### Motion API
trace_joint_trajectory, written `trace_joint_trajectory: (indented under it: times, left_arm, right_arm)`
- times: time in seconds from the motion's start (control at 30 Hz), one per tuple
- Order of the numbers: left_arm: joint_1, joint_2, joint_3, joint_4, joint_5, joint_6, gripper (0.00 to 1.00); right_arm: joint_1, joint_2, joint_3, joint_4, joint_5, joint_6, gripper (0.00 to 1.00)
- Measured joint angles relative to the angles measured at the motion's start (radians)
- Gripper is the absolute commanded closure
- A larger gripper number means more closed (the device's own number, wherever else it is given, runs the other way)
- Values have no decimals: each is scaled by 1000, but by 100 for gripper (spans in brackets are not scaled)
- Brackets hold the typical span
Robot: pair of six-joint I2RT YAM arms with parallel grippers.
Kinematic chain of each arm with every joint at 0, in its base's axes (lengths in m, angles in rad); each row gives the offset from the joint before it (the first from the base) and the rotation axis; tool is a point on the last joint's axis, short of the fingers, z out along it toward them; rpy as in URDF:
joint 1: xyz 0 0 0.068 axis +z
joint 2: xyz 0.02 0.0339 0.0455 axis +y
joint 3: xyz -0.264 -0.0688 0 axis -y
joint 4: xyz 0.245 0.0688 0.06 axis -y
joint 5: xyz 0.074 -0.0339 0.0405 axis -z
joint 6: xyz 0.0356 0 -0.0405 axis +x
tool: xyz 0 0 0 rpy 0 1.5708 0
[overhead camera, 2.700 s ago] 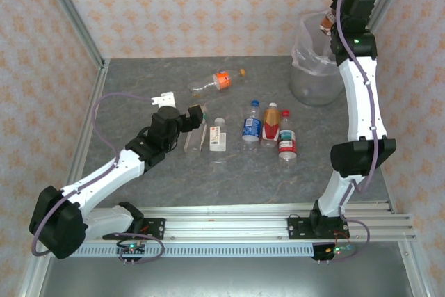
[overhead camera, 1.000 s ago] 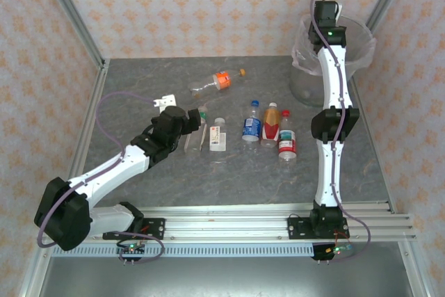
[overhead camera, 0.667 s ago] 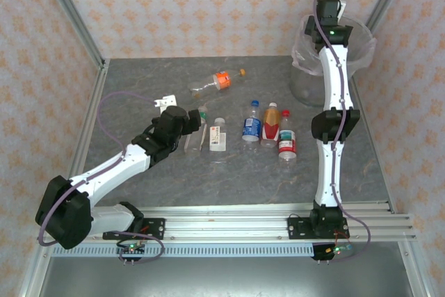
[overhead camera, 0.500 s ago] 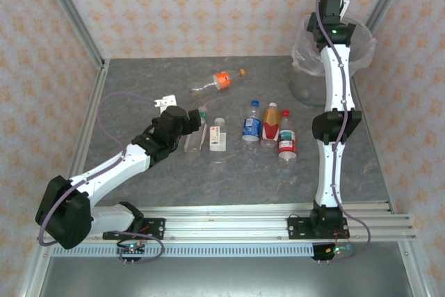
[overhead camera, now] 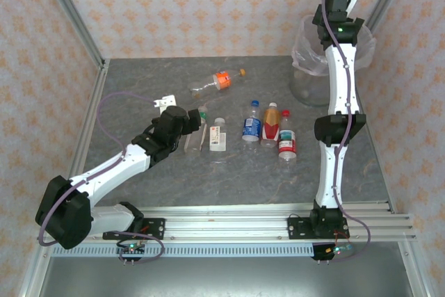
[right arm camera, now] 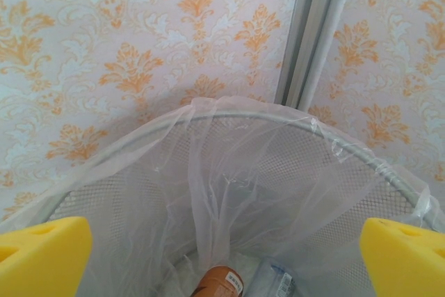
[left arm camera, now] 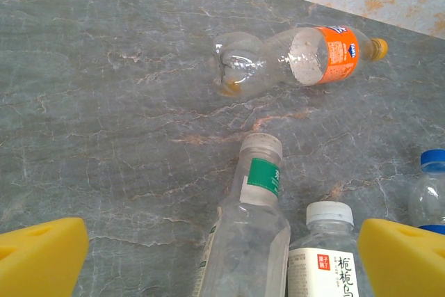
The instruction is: Put the plastic bottles in the bin
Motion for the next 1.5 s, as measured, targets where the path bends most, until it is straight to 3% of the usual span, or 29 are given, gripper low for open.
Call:
trace_joint_trajectory:
  times: [0.27,0.63,0.9,1.1,1.23,1.5]
  left_arm:
    - [0,5,0,1,6,0,0]
    - [2,11,-1,3,8,0,0]
    - [6,16,0,10,32,0,0]
    - [6,16,5,-18,63,-18,0]
    - [6,7,7,-66,84,-32,0]
    - [6,-51,6,-155,118,-65,0]
  right_arm:
    - [0,-136,-200,17,-7,21,1]
    - [0,-462,-594,98,-58,58,1]
    - [0,-640,-718,50,-35,134,1]
    - [0,-768,-911,37,-236,130,1]
    - [0,-842,-1030,51,-291,156,1]
    - [0,-1144,-1363,177,-434,163,1]
